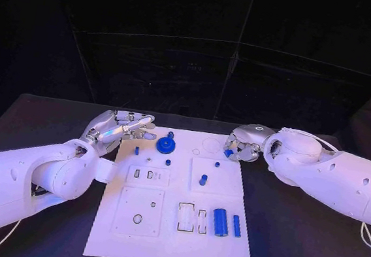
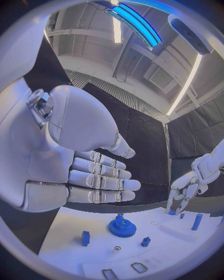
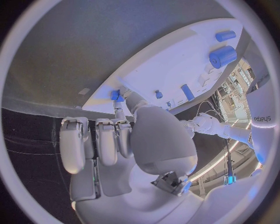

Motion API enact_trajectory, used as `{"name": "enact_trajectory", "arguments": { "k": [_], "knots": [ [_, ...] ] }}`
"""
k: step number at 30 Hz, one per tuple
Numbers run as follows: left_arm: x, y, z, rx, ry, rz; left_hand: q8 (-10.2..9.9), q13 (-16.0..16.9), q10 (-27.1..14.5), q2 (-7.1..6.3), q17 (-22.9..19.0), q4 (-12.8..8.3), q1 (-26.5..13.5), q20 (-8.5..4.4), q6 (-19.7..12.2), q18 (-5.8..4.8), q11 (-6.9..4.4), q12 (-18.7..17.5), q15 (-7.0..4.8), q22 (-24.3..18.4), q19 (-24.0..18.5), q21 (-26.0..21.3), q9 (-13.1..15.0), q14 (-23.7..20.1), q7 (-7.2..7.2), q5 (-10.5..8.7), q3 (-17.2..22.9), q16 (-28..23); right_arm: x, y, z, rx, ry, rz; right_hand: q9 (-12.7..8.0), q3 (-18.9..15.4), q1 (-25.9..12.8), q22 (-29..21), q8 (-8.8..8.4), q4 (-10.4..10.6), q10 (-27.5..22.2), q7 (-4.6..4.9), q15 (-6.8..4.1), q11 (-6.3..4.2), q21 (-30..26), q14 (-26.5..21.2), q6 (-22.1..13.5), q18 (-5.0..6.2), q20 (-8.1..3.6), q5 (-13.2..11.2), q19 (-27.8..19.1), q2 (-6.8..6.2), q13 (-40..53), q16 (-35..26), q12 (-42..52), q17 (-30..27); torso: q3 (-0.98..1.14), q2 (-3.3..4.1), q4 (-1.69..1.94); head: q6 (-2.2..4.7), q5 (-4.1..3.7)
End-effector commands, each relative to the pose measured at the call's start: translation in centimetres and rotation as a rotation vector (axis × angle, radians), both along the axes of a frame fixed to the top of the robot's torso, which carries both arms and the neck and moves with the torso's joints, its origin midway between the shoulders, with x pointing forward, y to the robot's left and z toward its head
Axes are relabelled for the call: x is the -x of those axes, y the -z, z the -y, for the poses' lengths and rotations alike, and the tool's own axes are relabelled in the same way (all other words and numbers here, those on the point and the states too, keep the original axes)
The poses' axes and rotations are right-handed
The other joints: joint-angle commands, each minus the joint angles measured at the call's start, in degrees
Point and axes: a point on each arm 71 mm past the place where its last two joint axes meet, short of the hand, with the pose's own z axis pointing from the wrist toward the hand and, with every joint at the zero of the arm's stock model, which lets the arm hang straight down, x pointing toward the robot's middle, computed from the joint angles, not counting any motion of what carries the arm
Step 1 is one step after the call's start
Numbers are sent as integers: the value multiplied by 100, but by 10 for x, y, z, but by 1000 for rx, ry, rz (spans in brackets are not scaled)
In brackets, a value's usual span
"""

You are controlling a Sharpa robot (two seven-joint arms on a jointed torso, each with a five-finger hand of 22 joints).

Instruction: Assemble the parts on the task board

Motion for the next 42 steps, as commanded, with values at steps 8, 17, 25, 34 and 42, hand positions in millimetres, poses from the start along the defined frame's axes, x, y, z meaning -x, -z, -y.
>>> {"name": "enact_trajectory", "arguments": {
  "k": [8, 17, 25, 34, 42],
  "knots": [
    [1, -1, 0, 0, 12, 9, -43, -10, 5, -1, 12, -10, -28, 34, 8, 40, 23, -31, 5, -9, -13, -36, -6, -46, 34, 26, 63, -32, 1, 12, 1, 60, 28, -90, -7, -87, -46, 1509, -102, 28, 607, 21, 23, 49, 18, 606, -81, -43, -11, -73, 594, -82, 1507, 14, 15, 1509, 2, 0, 4, -23, 14],
    [1, -1, 0, -2, 11, 7, -49, -10, 4, 14, 20, -23, -17, 34, 8, 41, 24, -42, 4, -13, -9, -39, -5, -41, 37, 27, 101, -47, 2, 21, 3, 83, 42, -132, -7, -96, -42, 1509, -133, 49, 607, 43, 55, 88, 18, 606, -100, -43, 15, -74, 594, -61, 1507, 14, 15, 1509, -1, -3, 8, -37, 25],
    [1, -1, 0, -6, 6, 5, -55, -11, 5, 27, 29, -39, -4, 33, 10, 41, 24, -53, 3, -17, -5, -43, -5, -35, 38, 28, 146, -62, 2, 25, 2, 96, 46, -154, 27, -90, -5, 1509, -71, 85, 607, 86, 130, 163, 18, 606, 135, -43, 90, -69, 594, 7, 1507, 14, 15, 1509, 2, 0, -7, -54, 24],
    [1, -1, 0, -7, 4, 2, -66, -13, 4, 49, 44, -64, 12, 31, 13, 41, 25, -72, 1, -24, 2, -48, -4, -25, 40, 28, 237, -89, 4, 34, 1, 126, 45, -189, 39, -14, -36, 1509, -11, 183, 607, 111, 162, 193, 18, 606, 465, -43, 136, 111, 594, 167, 1507, 14, 15, 1509, 6, 0, 0, -76, 12],
    [1, -1, 0, -8, 4, 2, -72, -14, 5, 50, 53, -80, 18, 29, 13, 41, 25, -82, 0, -28, 5, -51, -4, -21, 40, 28, 291, -106, 4, 31, -1, 112, 39, -137, 58, 107, -16, 1509, 81, 225, 607, 93, 154, 182, 18, 606, 791, -43, 138, 320, 594, 295, 1507, 14, 15, 1509, 3, -5, -1, -86, 5]
  ]
}}
